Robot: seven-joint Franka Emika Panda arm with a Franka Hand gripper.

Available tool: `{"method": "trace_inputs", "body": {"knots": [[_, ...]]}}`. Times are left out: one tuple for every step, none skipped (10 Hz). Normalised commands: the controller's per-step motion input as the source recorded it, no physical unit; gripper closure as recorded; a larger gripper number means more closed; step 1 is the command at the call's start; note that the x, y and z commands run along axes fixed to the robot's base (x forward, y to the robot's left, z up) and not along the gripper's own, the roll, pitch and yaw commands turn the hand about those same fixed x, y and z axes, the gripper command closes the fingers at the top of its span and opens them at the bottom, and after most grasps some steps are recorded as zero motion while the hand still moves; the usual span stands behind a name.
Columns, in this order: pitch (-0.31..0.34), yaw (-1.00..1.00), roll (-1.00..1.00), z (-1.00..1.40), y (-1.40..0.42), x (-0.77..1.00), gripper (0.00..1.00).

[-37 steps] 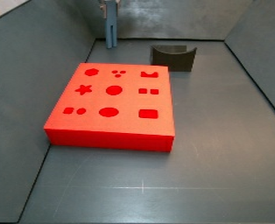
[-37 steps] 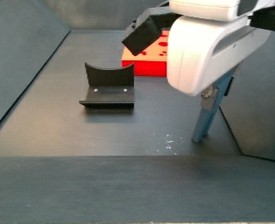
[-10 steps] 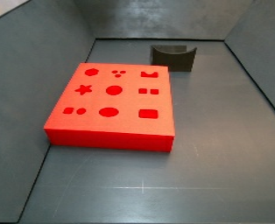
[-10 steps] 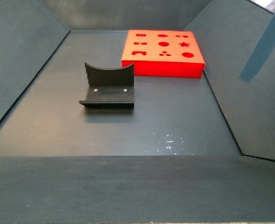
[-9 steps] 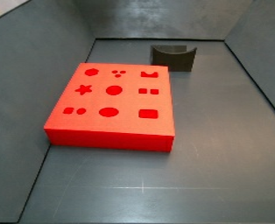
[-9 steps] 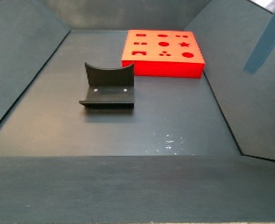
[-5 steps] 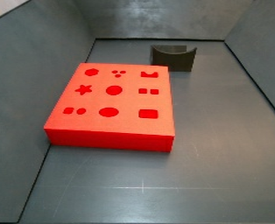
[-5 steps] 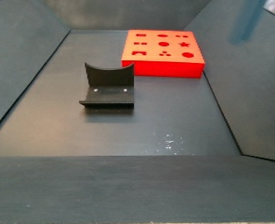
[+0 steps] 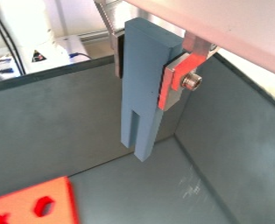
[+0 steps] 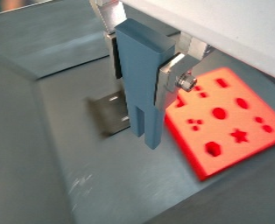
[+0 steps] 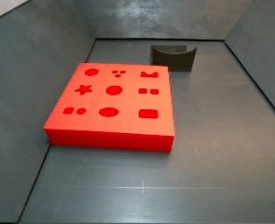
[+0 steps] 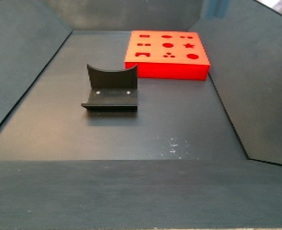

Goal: Pick up the double-square object. Move up. Move to above the board. Insert the double-square object.
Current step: Move to above the board.

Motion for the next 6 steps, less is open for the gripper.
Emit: {"method": "trace_inputs", "body": {"knots": [[0.138, -1.00, -0.07, 0.04, -1.00, 0.26, 1.00], [0.165, -1.00, -0.07, 0.05, -1.00, 0.27, 1.00], [0.198, -0.69, -0.08, 0.05, -1.00, 0.28, 1.00], [0.200, -0.54, -0.08, 0.05, -1.00, 0.28, 1.00], [0.201, -0.28, -0.05, 0.05, -1.00, 0.30, 1.00], [0.181, -0.16, -0.06, 0.06, -1.00, 0.30, 1.00]]}}
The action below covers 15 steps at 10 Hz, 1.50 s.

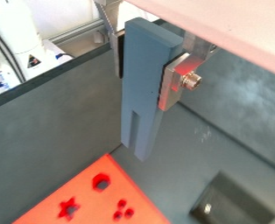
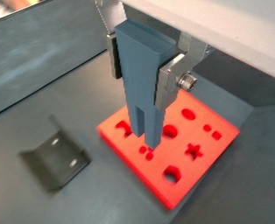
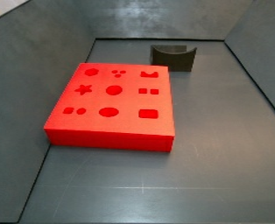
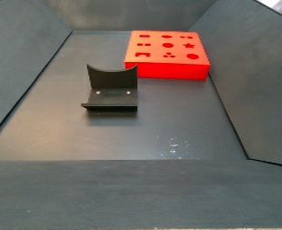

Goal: Pick up the double-square object. Move up. Move to above the board. Insert the double-square object.
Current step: Move to above the board, then insert the double-square object.

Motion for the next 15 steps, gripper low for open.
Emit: {"method": "trace_inputs", "body": {"knots": [[0.160, -0.05, -0.02, 0.06, -1.00, 0.31, 1.00], [0.148, -0.03, -0.01, 0.06, -1.00, 0.32, 1.00], [0.135, -0.01, -0.02, 0.07, -1.00, 0.33, 1.00], [0.127, -0.01, -0.01, 0.07, -1.00, 0.34, 1.00], [0.137, 0.01, 0.00, 0.08, -1.00, 0.36, 1.00], [0.138, 0.01, 0.00, 0.08, -0.95, 0.36, 1.00], [0.143, 0.01, 0.01, 0.06, -0.57, 0.25, 1.00], [0.126, 0.01, 0.02, 0.04, -0.33, 0.18, 1.00], [0.086, 0.01, 0.03, 0.03, -0.18, 0.10, 1.00], [0.000, 0.04, 0.41, -0.40, 0.03, 0.05, 1.00], [0.000, 0.01, 0.50, -0.29, 0.00, 0.09, 1.00], [0.000, 0.03, 0.50, -0.25, 0.00, 0.11, 1.00], [0.000, 0.00, 0.46, -0.39, 0.00, 0.15, 1.00], [0.000, 0.00, 0.32, -0.57, 0.00, 0.27, 1.00], [0.000, -0.03, 0.25, -0.56, 0.00, 0.33, 1.00]]}}
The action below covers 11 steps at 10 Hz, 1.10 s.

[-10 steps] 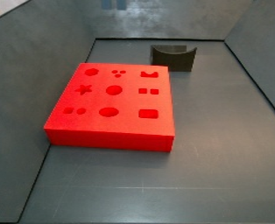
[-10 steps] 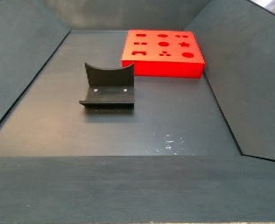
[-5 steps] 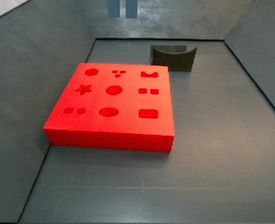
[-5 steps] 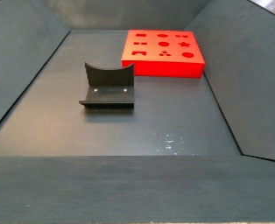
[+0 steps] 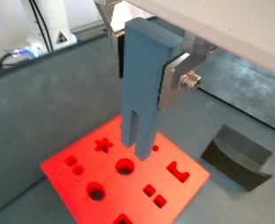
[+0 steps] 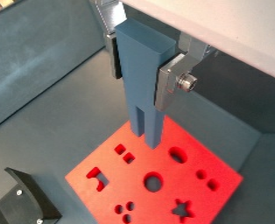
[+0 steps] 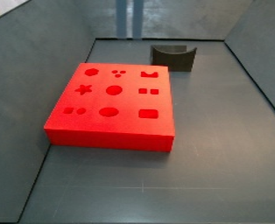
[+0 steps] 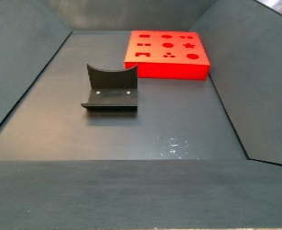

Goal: Pick up the double-square object. Move up. Move to above the board. Insert the double-square object.
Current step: Insert the double-square object.

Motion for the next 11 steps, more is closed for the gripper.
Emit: {"method": "trace_inputs", "body": {"knots": [[0.000, -0.05, 0.14, -0.56, 0.00, 0.35, 1.00], [-0.010, -0.05, 0.11, -0.64, 0.00, 0.38, 1.00], [0.000, -0.03, 0.12, -0.71, 0.00, 0.49, 1.00], [0.000, -0.01, 0.06, -0.61, 0.00, 0.55, 1.00], [0.000, 0.00, 0.05, -0.53, 0.01, 0.59, 1.00], [0.000, 0.00, 0.02, -0.42, 0.09, 0.42, 1.00], [0.000, 0.00, 0.00, -0.34, 0.13, 0.23, 1.00], [0.000, -0.06, -0.05, -0.22, 0.18, 0.00, 1.00], [-0.120, -0.07, -0.14, -0.23, 0.22, -0.05, 1.00], [-0.149, -0.07, -0.22, -0.27, 0.25, -0.08, 1.00], [0.000, -0.02, -0.28, -0.35, 0.23, -0.06, 1.00]]}}
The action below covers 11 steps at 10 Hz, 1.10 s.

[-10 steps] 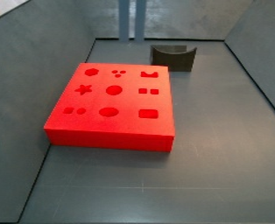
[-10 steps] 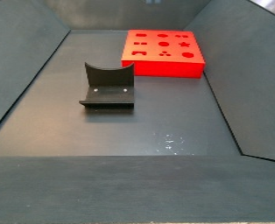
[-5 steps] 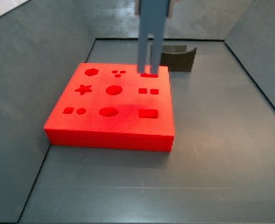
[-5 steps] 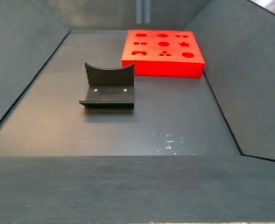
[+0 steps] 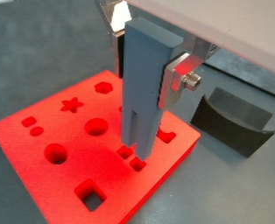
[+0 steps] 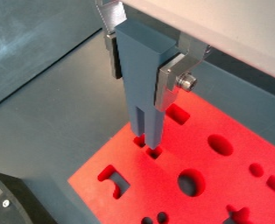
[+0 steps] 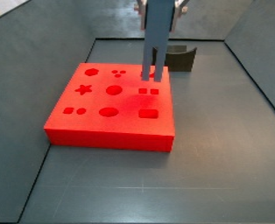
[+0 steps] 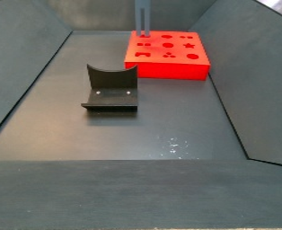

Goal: Pick up the double-square object. Move up. Move to above the board. Insert the double-square object.
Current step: Insert the double-square object.

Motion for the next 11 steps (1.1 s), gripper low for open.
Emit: {"method": "trace_inputs", "body": {"knots": [[0.000, 0.00, -0.27, -0.37, 0.13, 0.00, 1.00], [-0.013, 0.00, -0.09, -0.24, 0.02, 0.00, 1.00], [0.000, 0.00, -0.01, -0.19, 0.00, 0.00, 1.00], [0.000, 0.00, -0.01, -0.18, 0.00, 0.00, 1.00], [0.000, 0.00, -0.01, -0.20, 0.00, 0.00, 1.00], [0.000, 0.00, -0.01, -0.21, 0.00, 0.00, 1.00], [-0.006, 0.00, -0.01, -0.19, 0.00, 0.00, 1.00], [-0.020, 0.00, -0.03, -0.20, 0.00, 0.00, 1.00], [-0.026, 0.00, -0.05, -0.20, 0.00, 0.01, 1.00], [-0.030, 0.00, -0.07, -0.25, 0.00, 0.11, 1.00], [-0.007, 0.00, -0.03, -0.27, 0.00, 0.15, 1.00]]}}
